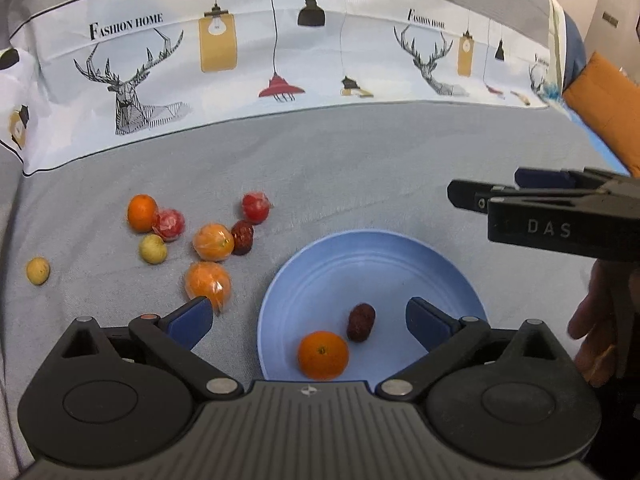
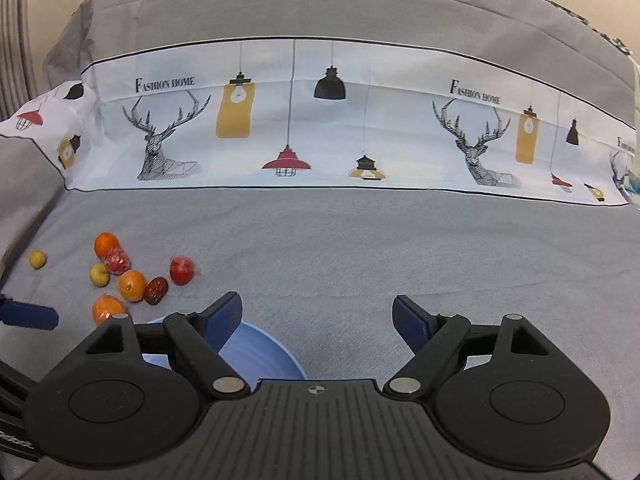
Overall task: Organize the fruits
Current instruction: 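Grasp the small yellow fruit with the left tool while the right tool grasps another red date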
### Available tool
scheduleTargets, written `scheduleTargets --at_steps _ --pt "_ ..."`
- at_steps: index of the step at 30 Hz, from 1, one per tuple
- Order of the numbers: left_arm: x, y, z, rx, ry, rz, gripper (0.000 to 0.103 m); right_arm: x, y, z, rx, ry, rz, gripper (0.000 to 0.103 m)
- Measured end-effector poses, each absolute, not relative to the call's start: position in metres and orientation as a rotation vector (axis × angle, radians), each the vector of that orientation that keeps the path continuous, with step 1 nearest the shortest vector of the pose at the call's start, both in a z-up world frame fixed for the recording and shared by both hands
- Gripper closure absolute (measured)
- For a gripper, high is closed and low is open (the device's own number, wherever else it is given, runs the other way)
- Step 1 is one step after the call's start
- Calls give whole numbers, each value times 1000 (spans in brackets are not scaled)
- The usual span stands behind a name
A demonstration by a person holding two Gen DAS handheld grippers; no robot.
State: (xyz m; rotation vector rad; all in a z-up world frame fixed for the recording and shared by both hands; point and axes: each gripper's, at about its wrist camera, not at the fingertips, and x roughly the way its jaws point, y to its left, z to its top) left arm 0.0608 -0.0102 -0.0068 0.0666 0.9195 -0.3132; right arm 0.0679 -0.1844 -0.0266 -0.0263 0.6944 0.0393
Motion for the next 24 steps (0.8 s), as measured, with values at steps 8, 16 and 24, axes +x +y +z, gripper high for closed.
scheduleTargets --at_steps 8,16,24 --pt "70 37 33 -2 771 -214 81 73 -179 -21 -30 690 28 21" --pt "138 132 54 -158 747 -2 97 88 -171 -15 105 697 139 88" --pt "159 180 7 -332 916 195 94 130 -122 -45 257 893 349 87"
